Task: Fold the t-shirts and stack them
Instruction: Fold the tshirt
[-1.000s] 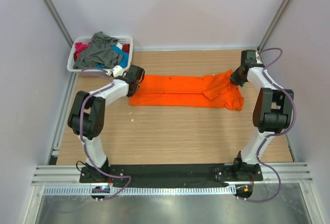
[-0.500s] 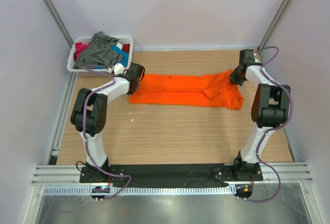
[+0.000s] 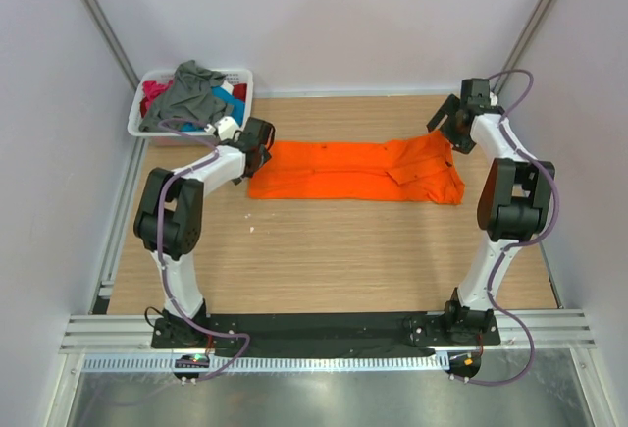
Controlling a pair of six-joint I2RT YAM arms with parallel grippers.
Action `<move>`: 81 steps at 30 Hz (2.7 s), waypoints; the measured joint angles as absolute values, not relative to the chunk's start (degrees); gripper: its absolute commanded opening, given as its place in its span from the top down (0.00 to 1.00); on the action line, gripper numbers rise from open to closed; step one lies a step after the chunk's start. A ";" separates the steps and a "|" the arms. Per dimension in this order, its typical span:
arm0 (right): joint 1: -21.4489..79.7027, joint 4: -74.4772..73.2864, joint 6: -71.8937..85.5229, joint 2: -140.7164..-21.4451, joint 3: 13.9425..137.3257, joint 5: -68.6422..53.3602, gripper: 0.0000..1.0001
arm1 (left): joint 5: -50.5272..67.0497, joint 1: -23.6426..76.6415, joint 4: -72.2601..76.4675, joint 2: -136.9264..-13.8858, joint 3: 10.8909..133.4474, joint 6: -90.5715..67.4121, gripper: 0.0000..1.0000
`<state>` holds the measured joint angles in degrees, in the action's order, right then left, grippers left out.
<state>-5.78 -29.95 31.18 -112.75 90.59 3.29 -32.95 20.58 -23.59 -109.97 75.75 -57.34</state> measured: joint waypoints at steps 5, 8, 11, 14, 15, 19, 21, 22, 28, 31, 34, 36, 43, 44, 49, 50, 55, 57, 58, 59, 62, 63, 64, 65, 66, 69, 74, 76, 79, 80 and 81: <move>-5.82 -29.80 29.02 -112.03 92.12 -0.14 0.00 | -31.79 20.62 -21.98 -104.64 75.75 -52.77 0.06; -5.48 -30.39 28.69 -110.34 92.36 -1.93 0.00 | -28.84 21.15 -19.07 -98.41 75.75 -46.37 0.01; -4.08 -31.38 29.17 -106.39 91.64 -1.54 0.00 | -18.96 21.74 -13.98 -92.36 75.57 -37.30 0.00; -1.50 -31.18 31.16 -101.06 88.03 0.51 0.00 | -6.63 22.41 -9.08 -88.58 74.59 -27.97 0.00; -0.75 -30.39 32.12 -99.20 86.02 1.10 0.00 | -2.83 22.68 -8.23 -88.03 74.30 -24.82 0.00; 2.09 -28.99 35.90 -96.27 79.05 3.27 0.00 | 6.63 23.57 -7.38 -89.54 73.54 -15.33 0.00; 2.44 -28.64 37.39 -97.56 76.82 4.67 0.00 | 9.67 23.62 -7.44 -92.27 73.41 -11.81 0.00; 2.44 -28.71 37.87 -98.65 76.34 5.34 0.00 | 10.66 23.59 -7.22 -93.86 73.41 -10.83 0.00; 2.26 -27.40 39.55 -105.41 76.18 8.05 0.00 | 12.88 23.55 -7.05 -105.41 73.95 -8.78 0.00; 2.26 -26.76 39.64 -108.14 76.23 9.21 0.00 | 12.82 23.66 -7.18 -109.69 73.95 -8.71 0.00; 2.26 -26.13 39.55 -110.32 76.55 10.37 0.00 | 11.46 24.14 -7.09 -111.55 73.95 -8.69 0.00; 2.24 -25.47 39.33 -111.92 77.10 10.68 0.00 | 9.58 24.84 -7.07 -112.09 73.93 -8.82 0.00; 2.26 -22.37 37.39 -114.93 79.57 11.25 0.00 | -1.43 30.33 -3.51 -110.83 67.75 -12.93 0.00; 2.26 -22.06 37.08 -115.57 80.38 11.35 0.00 | -3.16 31.24 -3.60 -110.17 66.87 -14.02 0.00; 2.26 -19.46 34.11 -119.46 85.17 11.25 0.00 | -9.08 35.00 -5.85 -106.48 62.83 -21.02 0.00; 2.28 -19.33 33.41 -120.22 86.21 10.87 0.00 | -9.65 36.07 -6.68 -105.34 61.71 -22.63 0.00; 3.18 -18.79 29.12 -128.11 97.73 7.03 0.00 | -11.42 43.03 -13.10 -101.08 58.52 -28.67 0.00; 4.14 -18.41 27.38 -131.00 101.91 6.50 0.00 | -11.64 46.81 -15.49 -100.16 58.13 -30.85 0.00; 4.93 -18.63 26.55 -132.44 104.16 6.59 0.00 | -11.64 48.53 -16.34 -99.77 57.95 -32.03 0.00; 5.87 -18.50 25.69 -133.69 106.00 6.66 0.00 | -11.70 50.39 -17.45 -99.31 57.80 -33.43 0.00; 9.21 -18.31 23.73 -136.88 110.56 7.18 0.00 | -11.92 54.87 -21.08 -98.30 57.74 -39.03 0.00; 10.28 -18.35 23.24 -137.86 112.16 7.18 0.00 | -11.94 55.96 -22.13 -98.06 57.78 -40.84 0.00; 11.18 -18.46 22.94 -138.78 113.51 7.01 0.00 | -11.97 56.99 -23.20 -97.89 57.89 -43.07 0.00; 12.14 -18.35 22.48 -139.83 115.07 7.03 0.00 | -12.14 58.08 -24.14 -97.80 58.08 -45.43 0.00; 12.95 -18.46 21.82 -140.70 117.12 6.94 0.00 | -12.27 58.89 -24.88 -97.80 58.39 -47.27 0.00; 15.38 -18.37 20.56 -142.96 119.94 6.90 0.00 | -13.96 63.33 -29.04 -98.50 60.99 -54.37 0.00; 17.87 -17.69 19.09 -144.46 121.97 6.96 0.00 | -16.62 70.70 -33.39 -102.21 68.75 -61.78 0.00; 18.50 -17.65 18.68 -144.92 122.63 6.92 0.00 | -16.88 71.96 -33.56 -103.04 69.71 -64.07 0.00; 19.40 -17.67 18.24 -145.69 123.92 6.83 0.00 | -16.99 72.16 -34.33 -103.98 69.73 -65.89 0.00; 19.79 -17.82 18.13 -145.99 124.51 6.74 0.00 | -17.10 72.18 -34.63 -104.20 69.73 -66.08 0.00; 20.05 -18.04 18.09 -146.15 124.90 6.59 0.00 | -17.74 72.31 -35.07 -104.22 69.73 -66.17 0.00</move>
